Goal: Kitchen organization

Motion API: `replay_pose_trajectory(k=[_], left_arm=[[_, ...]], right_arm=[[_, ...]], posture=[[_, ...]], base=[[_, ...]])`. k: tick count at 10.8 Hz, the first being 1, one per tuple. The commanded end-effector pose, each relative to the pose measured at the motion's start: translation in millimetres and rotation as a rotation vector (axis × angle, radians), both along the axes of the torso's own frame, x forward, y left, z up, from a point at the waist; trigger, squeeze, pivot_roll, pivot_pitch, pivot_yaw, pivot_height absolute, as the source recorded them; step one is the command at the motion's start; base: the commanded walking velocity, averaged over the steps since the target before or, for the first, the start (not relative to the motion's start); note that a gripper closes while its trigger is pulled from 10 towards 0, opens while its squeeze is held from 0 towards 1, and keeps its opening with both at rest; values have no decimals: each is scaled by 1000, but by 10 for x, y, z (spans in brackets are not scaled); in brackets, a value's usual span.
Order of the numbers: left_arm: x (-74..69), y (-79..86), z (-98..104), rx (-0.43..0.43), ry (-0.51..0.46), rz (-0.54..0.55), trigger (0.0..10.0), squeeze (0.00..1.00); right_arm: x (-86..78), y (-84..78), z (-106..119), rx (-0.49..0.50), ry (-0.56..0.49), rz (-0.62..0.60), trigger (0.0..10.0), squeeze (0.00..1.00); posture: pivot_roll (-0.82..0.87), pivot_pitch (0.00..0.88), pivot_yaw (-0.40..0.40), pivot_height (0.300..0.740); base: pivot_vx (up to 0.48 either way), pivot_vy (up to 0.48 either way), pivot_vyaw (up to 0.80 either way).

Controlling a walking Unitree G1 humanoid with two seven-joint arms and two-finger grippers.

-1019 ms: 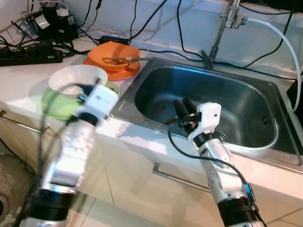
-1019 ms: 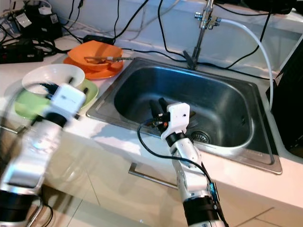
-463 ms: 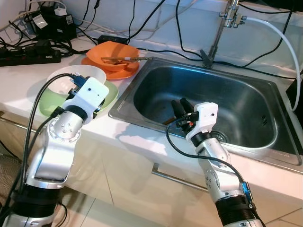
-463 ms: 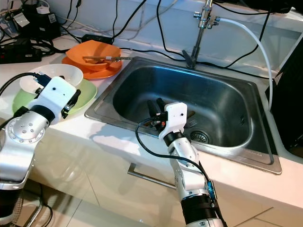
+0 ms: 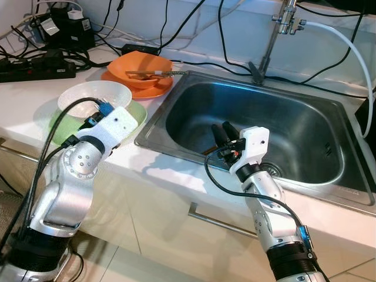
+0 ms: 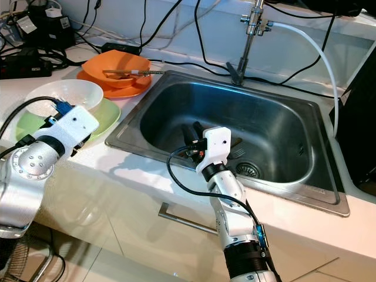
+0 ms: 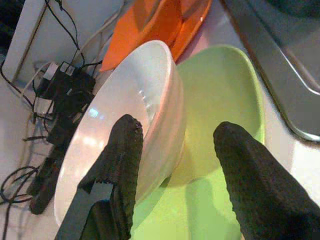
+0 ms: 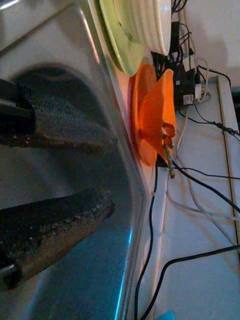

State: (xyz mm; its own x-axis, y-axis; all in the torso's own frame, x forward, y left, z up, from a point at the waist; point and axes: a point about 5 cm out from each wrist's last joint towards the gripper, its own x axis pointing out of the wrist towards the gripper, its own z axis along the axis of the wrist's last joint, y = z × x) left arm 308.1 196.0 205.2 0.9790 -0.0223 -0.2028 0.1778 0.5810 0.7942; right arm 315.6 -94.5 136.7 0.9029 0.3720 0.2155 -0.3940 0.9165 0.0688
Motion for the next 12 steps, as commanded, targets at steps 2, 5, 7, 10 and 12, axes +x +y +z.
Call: replay_pose_trajectory(k=[2, 5, 7, 10, 12], left_arm=[[46, -8, 54, 66, -11, 10, 10000, 0], [150, 61, 187, 138, -52, 37, 10000, 0], [178, 101, 173, 155, -33, 47, 10000, 0], [155, 174, -57, 193, 96, 46, 10000, 0], [142, 186, -160, 192, 137, 52, 10000, 0]], right_arm=[[11, 8, 0, 0, 8, 1, 10000, 0], [10, 3, -1, -1, 8, -1, 10000, 0], [20, 5, 1, -2, 8, -1, 10000, 0], [30, 13, 14, -6, 5, 5, 10000, 0], [28, 7, 7, -6, 8, 2, 10000, 0]], posture=[[251, 12, -47, 740], [249, 1, -44, 740], [251, 0, -45, 740], [249, 0, -51, 740], [243, 0, -52, 740]], base=[[0, 0, 0], [0, 0, 0], [0, 0, 0], [0, 0, 0], [0, 0, 0]])
